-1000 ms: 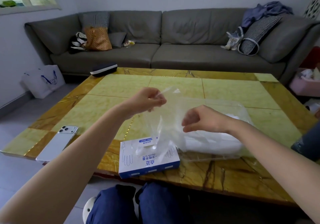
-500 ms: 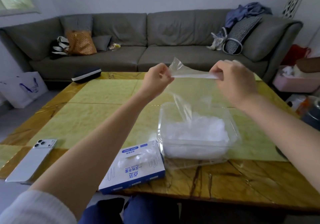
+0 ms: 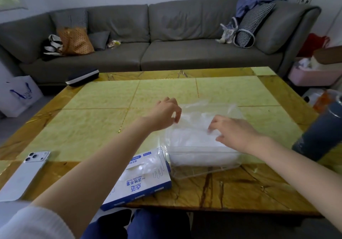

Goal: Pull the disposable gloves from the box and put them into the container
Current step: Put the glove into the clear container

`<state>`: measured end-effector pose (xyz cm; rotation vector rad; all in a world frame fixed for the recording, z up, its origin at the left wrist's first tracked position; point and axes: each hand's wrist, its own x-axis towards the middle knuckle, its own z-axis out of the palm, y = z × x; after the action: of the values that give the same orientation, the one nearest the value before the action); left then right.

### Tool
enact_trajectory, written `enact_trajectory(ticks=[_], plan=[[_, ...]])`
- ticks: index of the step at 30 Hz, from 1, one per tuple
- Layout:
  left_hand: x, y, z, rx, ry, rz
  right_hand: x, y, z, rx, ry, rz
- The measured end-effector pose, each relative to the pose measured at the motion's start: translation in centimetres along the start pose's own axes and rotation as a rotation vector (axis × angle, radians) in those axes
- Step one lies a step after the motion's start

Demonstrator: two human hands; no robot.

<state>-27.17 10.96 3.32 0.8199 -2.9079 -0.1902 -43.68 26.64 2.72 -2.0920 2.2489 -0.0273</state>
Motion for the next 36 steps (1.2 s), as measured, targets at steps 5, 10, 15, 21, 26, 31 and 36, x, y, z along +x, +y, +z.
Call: enact_trajectory(ticks=[5, 10, 15, 21, 26, 31, 36], plan=[[0.9, 0.4, 1.5, 0.369, -0.132, 0.084, 2.0, 0.6, 1.2, 0.042, -0.253, 0.011], [1.6, 1.0, 2.2, 0.512, -0.173, 0.127, 2.8, 0.5, 0.4, 0.4, -0.398, 0.025], [2.3, 2.7, 2.9, 0.282, -0.089, 0.023, 4.0, 1.1, 0.5, 0.321, 0.066, -0.016], [2.5, 3.2, 6.6, 0.338, -0.502, -0.016, 5.4, 1.3, 3.8, -0.005, -0.353, -0.039], [2.9, 3.2, 7.6, 0.341, -0.604, -0.064, 5.9, 2.4, 4.9, -0.114, -0.399, -0.005], [2.9, 3.0, 7.5, 0.333, -0.646, -0.071, 5.9, 3.2, 5.4, -0.066, -0.543, 0.048], [3.0, 2.6, 6.7, 0.38, -0.667, -0.03, 6.6, 3.3, 4.9, -0.029, -0.572, 0.081]])
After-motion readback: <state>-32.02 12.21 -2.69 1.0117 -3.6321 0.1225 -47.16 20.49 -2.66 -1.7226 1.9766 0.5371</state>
